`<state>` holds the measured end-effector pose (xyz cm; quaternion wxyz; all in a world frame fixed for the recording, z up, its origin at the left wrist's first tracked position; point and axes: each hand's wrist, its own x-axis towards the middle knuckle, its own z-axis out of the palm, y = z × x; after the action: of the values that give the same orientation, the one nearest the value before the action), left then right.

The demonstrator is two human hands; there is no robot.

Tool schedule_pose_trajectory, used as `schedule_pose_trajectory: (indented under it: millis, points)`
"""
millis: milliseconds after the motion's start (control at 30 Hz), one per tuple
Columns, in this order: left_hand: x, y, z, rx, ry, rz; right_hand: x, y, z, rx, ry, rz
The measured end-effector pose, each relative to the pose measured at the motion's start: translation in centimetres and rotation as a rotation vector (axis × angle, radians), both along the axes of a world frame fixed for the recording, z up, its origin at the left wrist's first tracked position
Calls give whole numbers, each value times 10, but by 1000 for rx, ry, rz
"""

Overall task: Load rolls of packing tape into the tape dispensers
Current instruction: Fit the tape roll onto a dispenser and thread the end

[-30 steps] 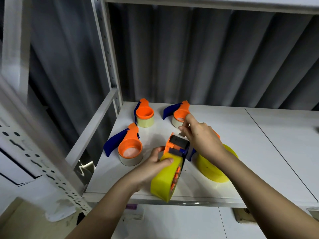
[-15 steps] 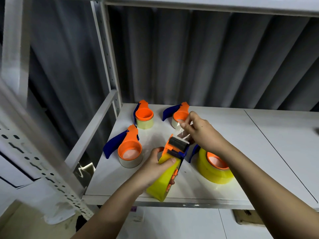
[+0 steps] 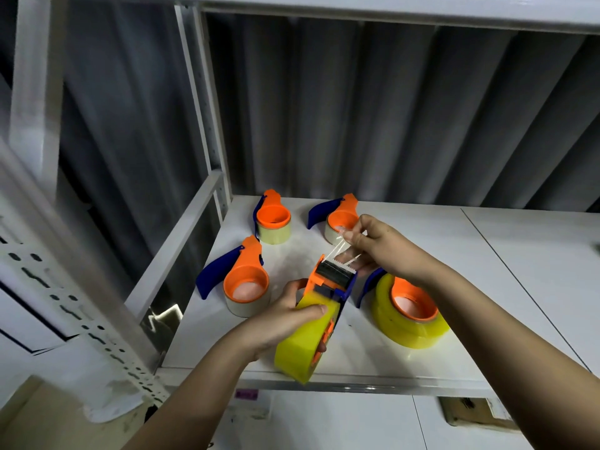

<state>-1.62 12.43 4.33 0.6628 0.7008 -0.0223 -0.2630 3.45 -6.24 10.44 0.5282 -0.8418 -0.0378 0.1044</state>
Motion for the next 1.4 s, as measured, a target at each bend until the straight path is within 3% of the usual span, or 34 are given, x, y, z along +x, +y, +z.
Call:
schedule_pose_trajectory:
  millis: [300, 667, 967, 1400]
  points:
    - [-3, -20, -8, 4, -63, 250, -4, 2, 8, -196, -197, -3]
    - [-1, -7, -9, 70, -93, 129, -10, 8, 2, -406, -267, -41]
    - [-1, -1, -9, 55, -108, -14, -4, 3, 8, -130, -180, -89]
    - [7, 0, -16, 95, -133, -27, 10, -1, 10, -50, -83, -7]
